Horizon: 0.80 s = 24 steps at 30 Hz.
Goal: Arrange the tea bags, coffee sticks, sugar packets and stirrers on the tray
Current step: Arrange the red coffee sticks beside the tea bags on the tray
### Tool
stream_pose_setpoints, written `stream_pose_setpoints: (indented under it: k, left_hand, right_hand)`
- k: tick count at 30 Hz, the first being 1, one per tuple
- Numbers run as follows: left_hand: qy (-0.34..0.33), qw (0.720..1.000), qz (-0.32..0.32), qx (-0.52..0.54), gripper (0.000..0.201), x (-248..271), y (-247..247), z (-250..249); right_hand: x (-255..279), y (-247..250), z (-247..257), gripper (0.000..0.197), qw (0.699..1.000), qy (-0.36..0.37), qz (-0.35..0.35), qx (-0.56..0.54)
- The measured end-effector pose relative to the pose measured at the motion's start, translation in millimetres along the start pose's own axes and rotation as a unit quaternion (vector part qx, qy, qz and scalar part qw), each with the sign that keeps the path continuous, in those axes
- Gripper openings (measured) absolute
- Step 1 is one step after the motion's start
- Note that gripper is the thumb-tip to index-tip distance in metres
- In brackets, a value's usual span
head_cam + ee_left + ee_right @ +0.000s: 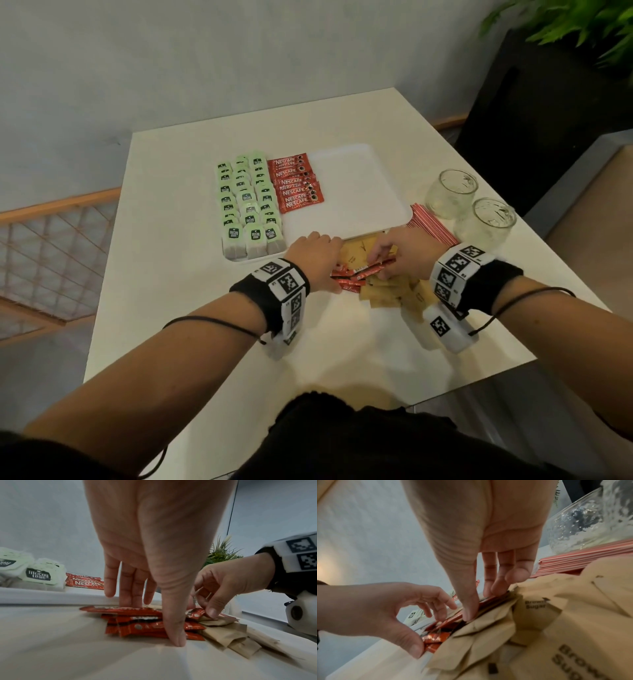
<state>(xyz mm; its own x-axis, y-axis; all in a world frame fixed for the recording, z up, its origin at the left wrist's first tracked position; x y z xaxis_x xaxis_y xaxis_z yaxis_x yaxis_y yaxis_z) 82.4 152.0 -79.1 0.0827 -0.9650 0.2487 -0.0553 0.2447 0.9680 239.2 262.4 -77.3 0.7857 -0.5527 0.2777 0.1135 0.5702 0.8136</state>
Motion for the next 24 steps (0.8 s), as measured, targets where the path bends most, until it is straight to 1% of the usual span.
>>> stream_pose_setpoints:
  k: [4,7,12,15,17,20,22,24]
  left_hand:
    - [0.010,0.999,0.018,0.032,0.056,4,-3,0]
    - [0.005,0.997,0.050,0.063,0.043,8,-4,-1]
    - [0.035,0.991,0.077,0.103,0.037,10,-10,1]
    - [0.037,0.989,0.092,0.110,0.030,13,-12,3]
    - [0.039,0.987,0.092,0.123,0.028,17,-13,3]
    - [0.062,0.984,0.075,0.147,0.026,22,-8,8]
    - [0.082,0.977,0.061,0.185,0.024,22,-3,14]
    - [0.110,0.966,0.031,0.232,0.022,22,2,21]
  right_hand:
    - [4,0,-3,0.027,1.000,-0.008,0.009,0.001]
    - [9,2,-5,0.023,1.000,-0.013,0.001,-0.006]
    - [14,4,-5,0.018,1.000,0.000,-0.012,0.005]
    - [14,4,-5,0.016,1.000,0.003,-0.030,0.007]
    - [15,4,-4,0.015,0.999,0.008,-0.041,0.010]
    - [17,7,-1,0.016,0.998,0.014,-0.064,0.015]
    - [16,9,0,0.017,0.996,0.019,-0.081,0.022]
    - [13,11,2,0.017,0.995,0.011,-0.091,0.049]
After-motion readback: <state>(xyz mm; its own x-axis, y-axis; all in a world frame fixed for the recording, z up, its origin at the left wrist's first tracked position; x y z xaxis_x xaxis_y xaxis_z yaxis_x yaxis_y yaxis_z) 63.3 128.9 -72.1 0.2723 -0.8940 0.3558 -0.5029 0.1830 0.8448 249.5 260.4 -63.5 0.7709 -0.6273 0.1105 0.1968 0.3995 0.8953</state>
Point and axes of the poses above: each hand's wrist, its own x-axis away from the middle knuckle, its own y-axis out of the back of the hand, z = x × y, the point moved 2 cm from there along -x, towards the middle knuckle, and after that the axes turned 2 degrees about y, right-handed, at the moved point
